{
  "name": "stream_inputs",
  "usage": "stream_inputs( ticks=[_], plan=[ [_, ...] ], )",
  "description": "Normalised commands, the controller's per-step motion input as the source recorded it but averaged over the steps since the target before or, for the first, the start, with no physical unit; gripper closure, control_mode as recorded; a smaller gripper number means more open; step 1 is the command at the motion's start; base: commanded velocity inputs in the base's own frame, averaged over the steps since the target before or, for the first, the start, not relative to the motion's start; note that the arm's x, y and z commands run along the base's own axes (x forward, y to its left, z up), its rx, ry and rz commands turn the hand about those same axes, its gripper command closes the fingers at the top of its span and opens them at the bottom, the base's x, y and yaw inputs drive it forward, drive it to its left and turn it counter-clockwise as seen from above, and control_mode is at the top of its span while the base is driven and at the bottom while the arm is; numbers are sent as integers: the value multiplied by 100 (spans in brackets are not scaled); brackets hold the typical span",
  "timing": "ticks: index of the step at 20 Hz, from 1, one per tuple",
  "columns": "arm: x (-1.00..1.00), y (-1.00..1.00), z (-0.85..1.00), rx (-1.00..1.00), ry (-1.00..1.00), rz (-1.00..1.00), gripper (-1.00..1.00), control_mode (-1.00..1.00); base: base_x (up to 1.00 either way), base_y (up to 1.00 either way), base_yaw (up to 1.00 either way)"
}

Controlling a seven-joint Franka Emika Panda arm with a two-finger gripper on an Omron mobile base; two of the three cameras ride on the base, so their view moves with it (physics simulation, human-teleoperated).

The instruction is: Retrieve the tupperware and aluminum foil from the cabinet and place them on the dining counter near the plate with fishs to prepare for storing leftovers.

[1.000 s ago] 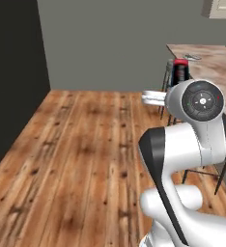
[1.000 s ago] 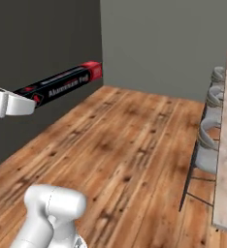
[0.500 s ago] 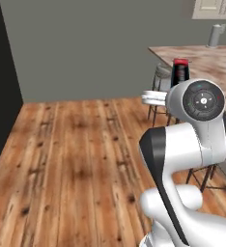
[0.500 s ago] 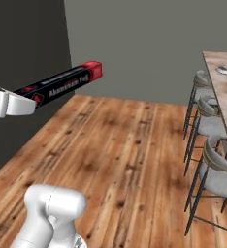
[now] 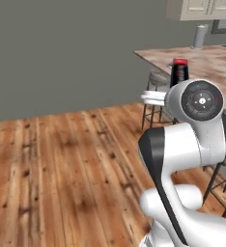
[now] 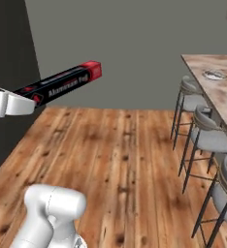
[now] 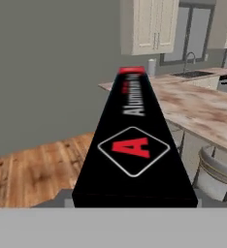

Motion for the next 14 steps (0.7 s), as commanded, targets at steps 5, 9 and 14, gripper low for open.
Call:
stream_inputs(
  ticks=[5, 9, 14],
  plan=[
    [0, 0, 0, 0, 0, 0, 100, 100, 100, 49, -37],
    [0, 0, 0, 0, 0, 0, 100, 100, 100, 44, -39],
    [0, 0, 0, 0, 0, 0, 100, 100, 100, 45, -39]
  ],
)
